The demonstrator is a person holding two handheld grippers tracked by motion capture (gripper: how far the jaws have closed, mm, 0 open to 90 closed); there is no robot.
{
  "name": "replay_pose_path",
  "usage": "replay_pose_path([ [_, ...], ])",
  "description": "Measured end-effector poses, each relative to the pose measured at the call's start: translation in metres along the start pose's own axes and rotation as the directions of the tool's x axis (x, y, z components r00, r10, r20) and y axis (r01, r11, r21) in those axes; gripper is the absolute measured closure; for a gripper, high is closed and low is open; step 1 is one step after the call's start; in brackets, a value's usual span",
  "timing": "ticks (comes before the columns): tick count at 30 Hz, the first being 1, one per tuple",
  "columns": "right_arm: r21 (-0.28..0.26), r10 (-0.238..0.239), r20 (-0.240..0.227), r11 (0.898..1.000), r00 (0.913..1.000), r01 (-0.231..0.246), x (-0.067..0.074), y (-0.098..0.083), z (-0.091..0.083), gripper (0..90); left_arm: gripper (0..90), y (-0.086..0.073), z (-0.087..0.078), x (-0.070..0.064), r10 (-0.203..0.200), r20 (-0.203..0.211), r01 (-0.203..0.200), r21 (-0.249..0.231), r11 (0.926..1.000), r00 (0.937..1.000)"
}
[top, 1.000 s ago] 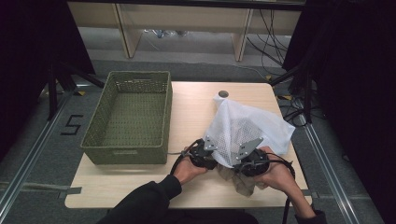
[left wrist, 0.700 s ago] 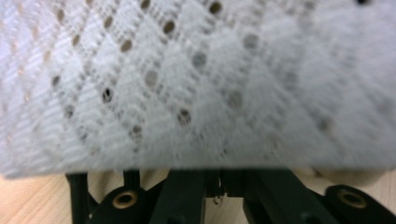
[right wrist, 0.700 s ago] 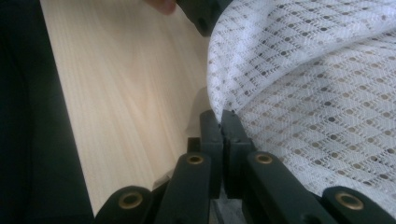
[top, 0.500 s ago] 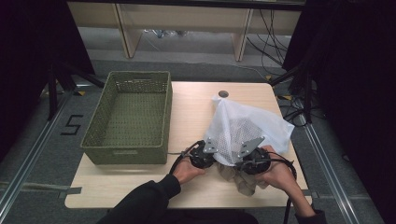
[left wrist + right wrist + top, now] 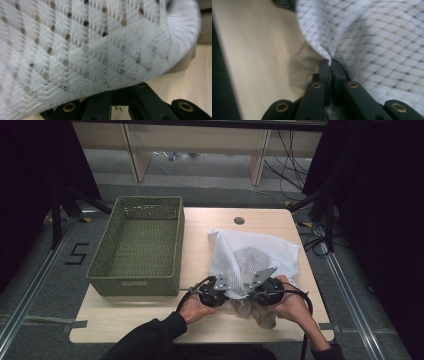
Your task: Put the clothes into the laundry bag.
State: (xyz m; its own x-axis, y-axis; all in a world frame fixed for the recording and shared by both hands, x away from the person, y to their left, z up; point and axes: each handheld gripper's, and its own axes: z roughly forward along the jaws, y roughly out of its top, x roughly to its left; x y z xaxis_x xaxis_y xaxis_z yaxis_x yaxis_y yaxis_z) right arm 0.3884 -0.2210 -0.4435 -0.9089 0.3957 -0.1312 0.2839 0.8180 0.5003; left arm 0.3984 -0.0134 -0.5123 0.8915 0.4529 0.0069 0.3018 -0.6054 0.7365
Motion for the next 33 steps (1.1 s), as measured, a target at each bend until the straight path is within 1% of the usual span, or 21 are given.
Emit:
replay_pose_path([
  [1, -0.01, 0.017, 0.046, 1.0, 0.9988, -0.017, -0.005, 0.004, 0.007, 90.0, 89.5, -0.001, 0.0, 0.001, 0.016, -0.006, -0.016, -0.004, 0.9999, 0.9999],
  [2, -0.01, 0.036, 0.076, 0.999, 0.9964, -0.035, -0.008, 0.007, 0.01, 90.0, 89.6, -0.003, 0.0, 0.0, -0.009, -0.003, 0.009, -0.004, 0.9999, 1.0],
  [3, -0.01, 0.036, 0.076, 0.999, 0.9964, -0.035, -0.008, 0.007, 0.01, 90.0, 89.6, -0.003, -0.001, 0.001, -0.01, 0.006, 0.01, -0.003, 0.9999, 0.9999],
  [4, -0.006, 0.045, 0.104, 0.999, 0.9936, -0.045, -0.012, 0.01, 0.012, 90.0, 89.6, -0.003, -0.002, 0.001, 0.002, -0.002, -0.002, 0.005, 1.0, 1.0],
  [6, -0.015, 0.043, 0.119, 0.999, 0.992, -0.041, -0.018, 0.016, 0.017, 90.0, 89.6, -0.005, -0.004, 0.001, -0.016, 0.003, 0.016, 0.002, 0.9999, 0.9999],
  [7, -0.022, 0.072, 0.135, 0.997, 0.9882, -0.069, -0.024, 0.022, 0.02, 90.0, 89.6, -0.006, -0.005, 0.002, -0.01, -0.002, 0.01, 0.006, 0.9999, 0.9999],
  [11, -0.035, 0.065, 0.169, 0.998, 0.9834, -0.06, -0.035, 0.031, 0.029, 90.0, 89.7, -0.008, -0.007, 0.004, -0.035, 0.008, 0.035, 0.005, 0.9994, 0.9994],
  [14, -0.037, 0.103, 0.218, 0.995, 0.9705, -0.097, -0.048, 0.04, 0.037, 90.0, 89.7, -0.01, -0.009, 0.005, -0.053, 0.005, 0.053, 0.003, 0.9986, 0.9986],
  [15, -0.027, 0.103, 0.237, 0.995, 0.9659, -0.1, -0.058, 0.046, 0.042, 90.0, 89.7, -0.011, -0.01, 0.006, -0.051, 0.0, 0.051, 0.002, 0.9987, 0.9987],
  [18, -0.028, 0.085, 0.272, 0.996, 0.9584, -0.08, -0.069, 0.052, 0.05, 90.0, 89.7, -0.013, -0.012, 0.005, -0.064, 0.009, 0.064, 0.001, 0.9979, 0.9979],
  [19, -0.031, 0.096, 0.288, 0.995, 0.9527, -0.091, -0.078, 0.057, 0.056, 90.0, 89.7, -0.013, -0.013, 0.006, -0.05, 0.005, 0.05, 0.0, 0.9988, 0.9988],
  [20, -0.031, 0.096, 0.288, 0.995, 0.9527, -0.091, -0.078, 0.057, 0.056, 90.0, 89.7, -0.013, -0.013, 0.006, -0.05, 0.005, 0.05, 0.0, 0.9988, 0.9988],
  [22, -0.033, 0.111, 0.311, 0.994, 0.9438, -0.106, -0.089, 0.062, 0.064, 90.0, 89.7, -0.015, -0.014, 0.005, -0.08, 0.008, 0.08, -0.001, 0.9968, 0.9968],
  [24, -0.03, 0.109, 0.306, 0.994, 0.946, -0.105, -0.091, 0.064, 0.064, 90.0, 89.7, -0.017, -0.017, 0.006, -0.082, 0.005, 0.082, 0.006, 0.9967, 0.9967],
  [26, -0.032, 0.105, 0.295, 0.994, 0.9499, -0.1, -0.089, 0.062, 0.061, 90.0, 89.4, -0.018, -0.021, 0.005, -0.059, 0.016, 0.059, 0.01, 0.9982, 0.9981],
  [27, -0.04, 0.127, 0.265, 0.992, 0.9558, -0.121, -0.088, 0.061, 0.059, 90.0, 88.5, -0.018, -0.022, 0.003, -0.085, 0.021, 0.086, -0.006, 0.9963, 0.9961],
  [28, -0.052, 0.136, 0.241, 0.991, 0.9609, -0.127, -0.087, 0.059, 0.058, 90.0, 86.3, -0.017, -0.029, 0.002, -0.067, -0.014, 0.067, 0.007, 0.9977, 0.9977],
  [30, -0.058, 0.14, 0.234, 0.99, 0.9621, -0.13, -0.085, 0.057, 0.056, 90.0, 76.0, -0.015, -0.035, 0.0, -0.053, -0.026, 0.053, 0.007, 0.9986, 0.9983],
  [31, -0.044, 0.125, 0.227, 0.992, 0.9659, -0.118, -0.082, 0.056, 0.054, 90.0, 76.0, -0.014, -0.04, -0.004, -0.05, -0.028, 0.05, -0.009, 0.9987, 0.9983],
  [32, -0.057, 0.119, 0.207, 0.992, 0.971, -0.11, -0.078, 0.055, 0.05, 90.0, 64.5, -0.013, -0.046, -0.008, -0.035, -0.051, 0.034, -0.014, 0.9993, 0.9981],
  [33, -0.07, 0.12, 0.191, 0.992, 0.9743, -0.108, -0.077, 0.054, 0.047, 90.0, 60.0, -0.012, -0.052, -0.011, 0.003, -0.087, -0.004, -0.01, 0.9999, 0.9962],
])
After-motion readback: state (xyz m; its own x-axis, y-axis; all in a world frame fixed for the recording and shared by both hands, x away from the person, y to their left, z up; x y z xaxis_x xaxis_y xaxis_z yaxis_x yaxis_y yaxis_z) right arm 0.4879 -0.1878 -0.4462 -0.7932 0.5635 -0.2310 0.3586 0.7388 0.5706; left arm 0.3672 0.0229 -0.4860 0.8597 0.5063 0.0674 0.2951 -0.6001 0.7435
